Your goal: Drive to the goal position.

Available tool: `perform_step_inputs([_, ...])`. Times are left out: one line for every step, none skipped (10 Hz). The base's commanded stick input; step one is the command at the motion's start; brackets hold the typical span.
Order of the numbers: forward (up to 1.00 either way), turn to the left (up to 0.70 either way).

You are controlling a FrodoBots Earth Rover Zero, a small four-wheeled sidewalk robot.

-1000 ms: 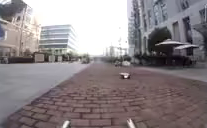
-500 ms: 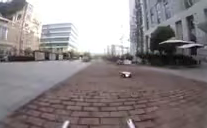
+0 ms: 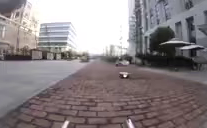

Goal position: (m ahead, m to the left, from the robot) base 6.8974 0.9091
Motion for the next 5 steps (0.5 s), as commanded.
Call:
perform_step_inputs([0.7,-0.14])
perform_step_inputs([0.7,-0.14])
perform_step_inputs([0.7,-0.14])
perform_step_inputs([0.7,-0.13])
perform_step_inputs([0.7,0.0])
